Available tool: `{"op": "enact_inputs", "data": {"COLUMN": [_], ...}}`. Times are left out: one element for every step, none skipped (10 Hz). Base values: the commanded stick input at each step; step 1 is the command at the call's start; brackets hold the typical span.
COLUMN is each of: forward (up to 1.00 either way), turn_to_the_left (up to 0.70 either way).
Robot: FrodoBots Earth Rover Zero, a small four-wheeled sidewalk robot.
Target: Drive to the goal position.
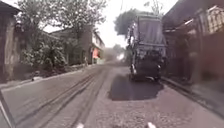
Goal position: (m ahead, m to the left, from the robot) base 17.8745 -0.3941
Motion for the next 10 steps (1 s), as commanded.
{"op": "enact_inputs", "data": {"forward": [0.7, 0.7, 0.7, 0.7, 0.7, 0.7, 0.7, 0.7, 0.7, 0.7], "turn_to_the_left": [0.01, 0.01, 0.01, 0.01, 0.1, 0.13, 0.14, 0.14, 0.1, 0.02]}}
